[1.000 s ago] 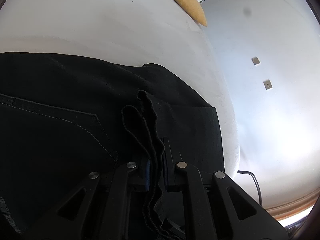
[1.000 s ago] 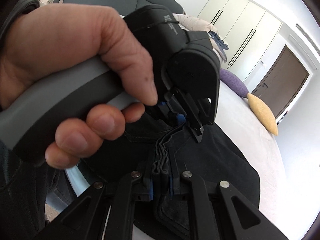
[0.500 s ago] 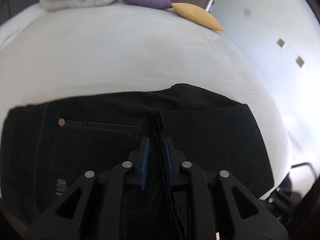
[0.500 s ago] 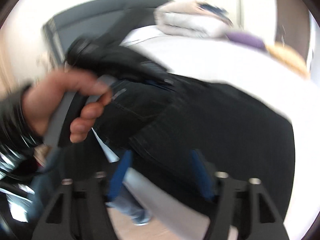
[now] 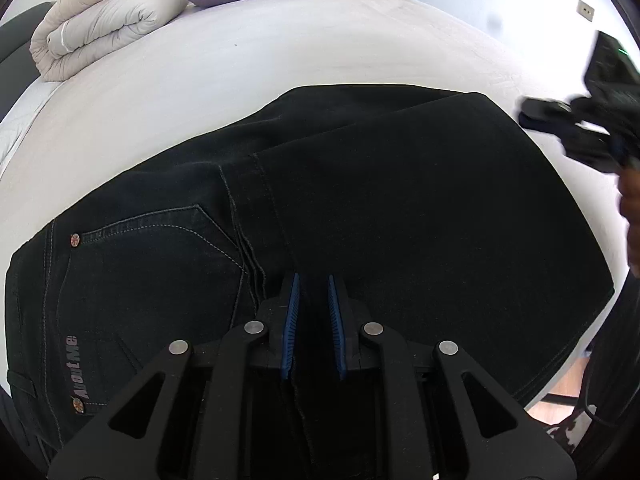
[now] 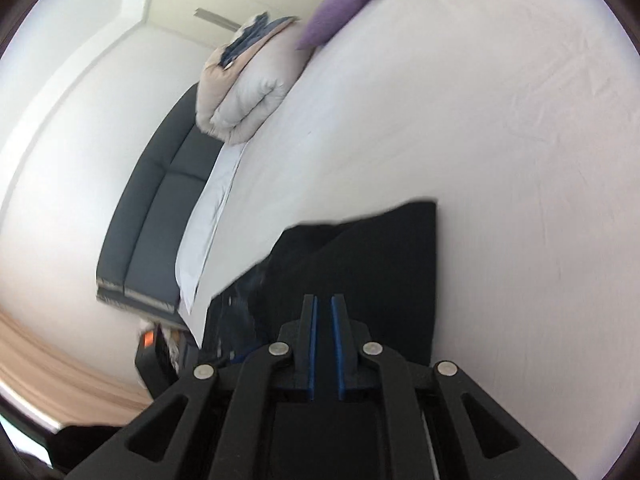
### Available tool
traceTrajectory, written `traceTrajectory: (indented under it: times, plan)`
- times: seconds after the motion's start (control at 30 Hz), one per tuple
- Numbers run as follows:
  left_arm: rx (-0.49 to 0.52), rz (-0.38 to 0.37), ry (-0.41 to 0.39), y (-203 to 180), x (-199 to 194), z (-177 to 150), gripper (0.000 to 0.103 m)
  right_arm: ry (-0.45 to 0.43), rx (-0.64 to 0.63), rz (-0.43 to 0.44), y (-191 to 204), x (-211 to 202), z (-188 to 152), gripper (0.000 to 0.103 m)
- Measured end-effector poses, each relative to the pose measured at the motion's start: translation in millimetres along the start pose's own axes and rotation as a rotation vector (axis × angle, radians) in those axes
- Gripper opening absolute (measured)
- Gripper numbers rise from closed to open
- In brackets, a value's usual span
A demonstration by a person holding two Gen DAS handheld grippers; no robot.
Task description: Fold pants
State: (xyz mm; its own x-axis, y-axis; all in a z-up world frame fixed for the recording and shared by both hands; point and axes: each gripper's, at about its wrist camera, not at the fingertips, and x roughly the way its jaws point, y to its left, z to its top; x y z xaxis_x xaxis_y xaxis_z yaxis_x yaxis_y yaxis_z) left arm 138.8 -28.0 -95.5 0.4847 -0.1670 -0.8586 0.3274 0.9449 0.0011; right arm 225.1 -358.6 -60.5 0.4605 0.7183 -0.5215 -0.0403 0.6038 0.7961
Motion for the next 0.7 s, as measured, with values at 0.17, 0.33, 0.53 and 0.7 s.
traceTrajectory:
  times: [0.17, 0.33, 0.53, 0.7]
  plan:
    - [-0.002, 0.012, -0.01, -8.5, 21.5, 0.6, 0.014, 0.109, 0.043, -0.042, -27.0, 12.5, 10.0, 0.001]
    - [-0.01, 0.005, -0.012, 6.9, 25.8, -4.4, 0.014, 0.154, 0.025, -0.006, -29.0, 5.3, -23.1, 0.001]
    - [-0.021, -0.002, -0.017, 14.9, 23.5, -4.2, 0.014, 0.191, 0.021, 0.012, -18.6, -15.5, -72.5, 0.001]
    - [-0.022, -0.005, -0.018, 18.4, 23.4, -5.2, 0.014, 0.211, 0.027, -0.002, -14.8, -25.7, -97.7, 0.001]
